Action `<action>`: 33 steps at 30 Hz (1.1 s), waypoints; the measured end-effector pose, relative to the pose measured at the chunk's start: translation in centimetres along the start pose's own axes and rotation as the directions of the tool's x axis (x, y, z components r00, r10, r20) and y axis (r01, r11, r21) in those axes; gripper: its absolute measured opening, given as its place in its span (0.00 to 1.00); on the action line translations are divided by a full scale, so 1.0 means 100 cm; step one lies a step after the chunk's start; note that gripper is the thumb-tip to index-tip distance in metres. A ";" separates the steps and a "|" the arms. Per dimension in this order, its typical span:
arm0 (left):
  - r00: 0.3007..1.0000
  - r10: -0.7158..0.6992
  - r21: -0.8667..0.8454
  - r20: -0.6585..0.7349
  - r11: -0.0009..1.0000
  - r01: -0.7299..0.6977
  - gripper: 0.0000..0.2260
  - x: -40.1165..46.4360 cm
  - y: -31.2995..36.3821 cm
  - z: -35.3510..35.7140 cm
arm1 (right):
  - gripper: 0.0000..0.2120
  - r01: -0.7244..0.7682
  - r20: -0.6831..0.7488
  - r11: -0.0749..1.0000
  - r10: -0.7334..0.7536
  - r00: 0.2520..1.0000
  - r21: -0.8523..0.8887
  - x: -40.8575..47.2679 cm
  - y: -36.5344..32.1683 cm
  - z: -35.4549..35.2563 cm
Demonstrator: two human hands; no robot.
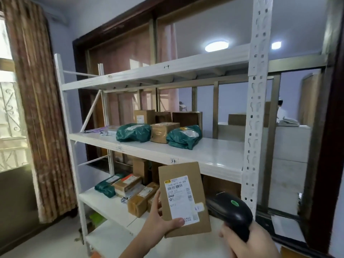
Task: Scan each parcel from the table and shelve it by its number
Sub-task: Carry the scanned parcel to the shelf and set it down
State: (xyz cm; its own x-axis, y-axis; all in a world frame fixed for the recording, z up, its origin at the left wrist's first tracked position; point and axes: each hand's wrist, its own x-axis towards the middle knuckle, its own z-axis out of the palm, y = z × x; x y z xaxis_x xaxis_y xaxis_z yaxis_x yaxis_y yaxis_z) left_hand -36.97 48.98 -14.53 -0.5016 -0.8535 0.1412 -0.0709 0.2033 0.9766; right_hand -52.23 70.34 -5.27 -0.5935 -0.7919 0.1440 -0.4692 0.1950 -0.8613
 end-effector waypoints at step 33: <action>0.818 0.330 -0.022 0.471 0.932 -0.363 0.62 0.249 0.111 -0.037 | 0.07 -0.114 -0.386 0.993 0.108 0.916 0.007 0.094 -0.149 0.095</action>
State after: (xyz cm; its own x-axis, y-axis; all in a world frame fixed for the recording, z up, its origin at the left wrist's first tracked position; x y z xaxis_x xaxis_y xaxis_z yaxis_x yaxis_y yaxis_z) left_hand -47.08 28.24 0.43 -0.8401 -0.4050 0.3608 0.1348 0.4884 0.8622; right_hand -44.61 54.43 4.28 -0.8470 -0.4808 0.2269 -0.3935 0.2799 -0.8757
